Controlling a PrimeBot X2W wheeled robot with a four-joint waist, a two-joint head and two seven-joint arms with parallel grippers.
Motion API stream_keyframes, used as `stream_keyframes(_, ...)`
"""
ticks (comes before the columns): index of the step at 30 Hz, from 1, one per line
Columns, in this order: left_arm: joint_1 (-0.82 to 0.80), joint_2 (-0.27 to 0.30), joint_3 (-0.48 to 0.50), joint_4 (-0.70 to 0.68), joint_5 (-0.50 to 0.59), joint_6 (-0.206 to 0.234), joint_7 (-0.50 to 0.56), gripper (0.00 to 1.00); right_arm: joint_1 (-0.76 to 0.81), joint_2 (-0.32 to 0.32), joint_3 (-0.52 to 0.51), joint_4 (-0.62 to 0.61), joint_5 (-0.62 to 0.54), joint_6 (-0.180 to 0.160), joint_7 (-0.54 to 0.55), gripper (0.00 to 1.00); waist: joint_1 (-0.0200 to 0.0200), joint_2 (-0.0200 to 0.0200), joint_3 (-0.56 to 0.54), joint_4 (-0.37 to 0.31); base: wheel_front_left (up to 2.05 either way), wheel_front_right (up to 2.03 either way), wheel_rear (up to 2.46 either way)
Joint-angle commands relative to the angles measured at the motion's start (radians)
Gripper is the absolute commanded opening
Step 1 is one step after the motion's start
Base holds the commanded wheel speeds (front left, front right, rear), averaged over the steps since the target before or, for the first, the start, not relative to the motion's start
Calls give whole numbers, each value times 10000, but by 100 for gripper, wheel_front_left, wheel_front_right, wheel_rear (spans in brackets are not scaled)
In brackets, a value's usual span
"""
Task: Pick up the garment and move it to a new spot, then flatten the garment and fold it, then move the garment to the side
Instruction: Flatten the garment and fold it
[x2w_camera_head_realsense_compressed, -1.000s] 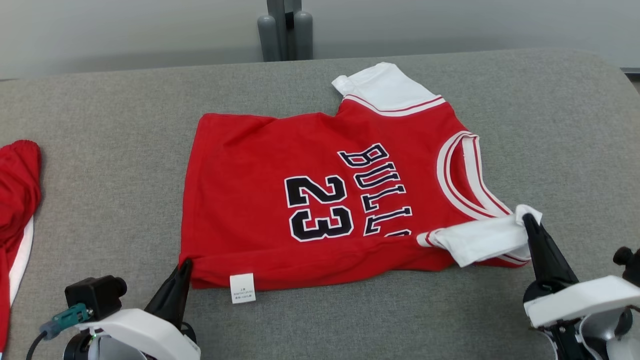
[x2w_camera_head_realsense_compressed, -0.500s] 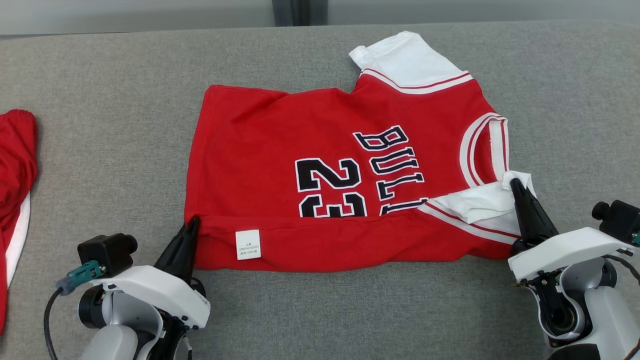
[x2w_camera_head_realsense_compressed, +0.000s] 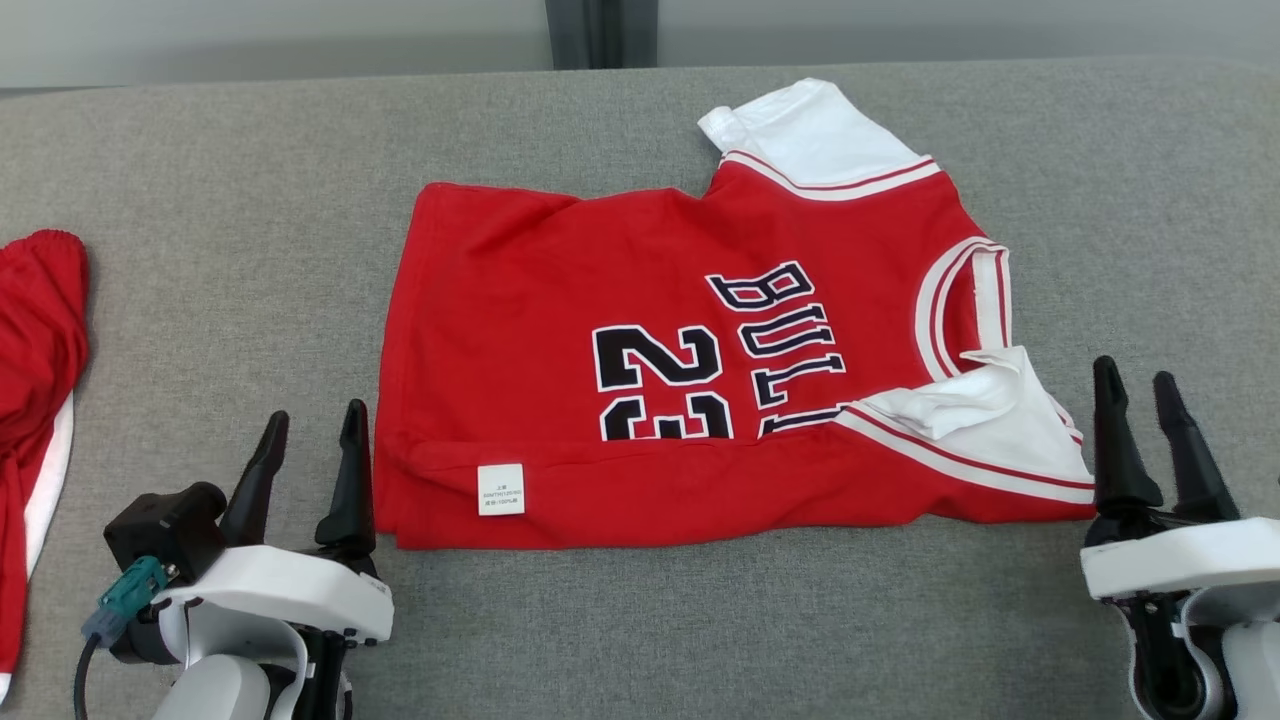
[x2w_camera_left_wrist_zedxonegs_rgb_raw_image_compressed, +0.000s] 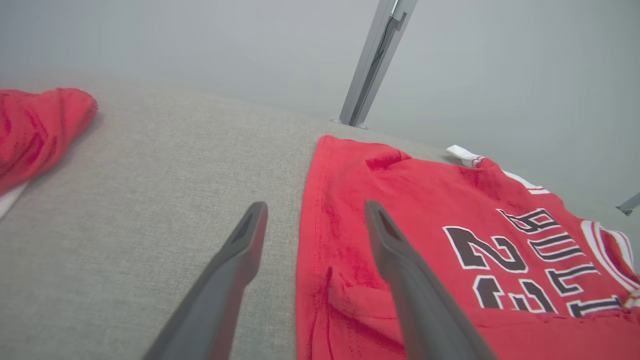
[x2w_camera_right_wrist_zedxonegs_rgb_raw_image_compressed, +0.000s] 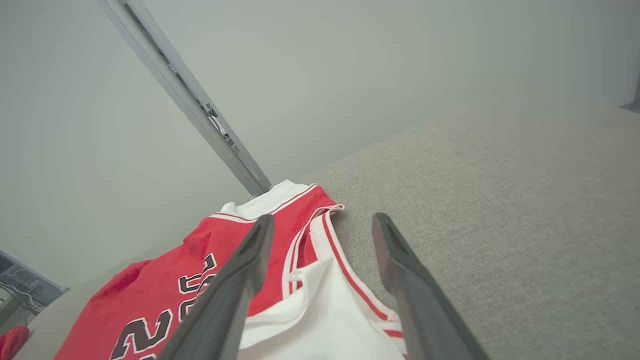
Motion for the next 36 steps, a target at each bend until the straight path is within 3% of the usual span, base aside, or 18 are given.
stream_keyframes(1,37,71,49,-81,116,80,-113,100,88,-185,-79,-95,-266,23,-139,100,-1,0,-83,-6,0,0,0)
stream_keyframes(9,346,200,-22,-634,1254,785,-953,100,1072,-484,-163,-1287,-2572,23,-428,100,-1,0,-706,-93,0,0,0)
stream_keyframes(17,740,266,-347,-242,1816,765,-1153,100,1945,-280,-307,-1730,-3976,22,-13,100,-1,0,-1288,-167,0,0,0)
stream_keyframes(36,909,398,-1009,-142,2139,979,-491,100,2271,-119,-138,-1762,-4190,22,463,100,-1,0,-1611,-158,0,0,0)
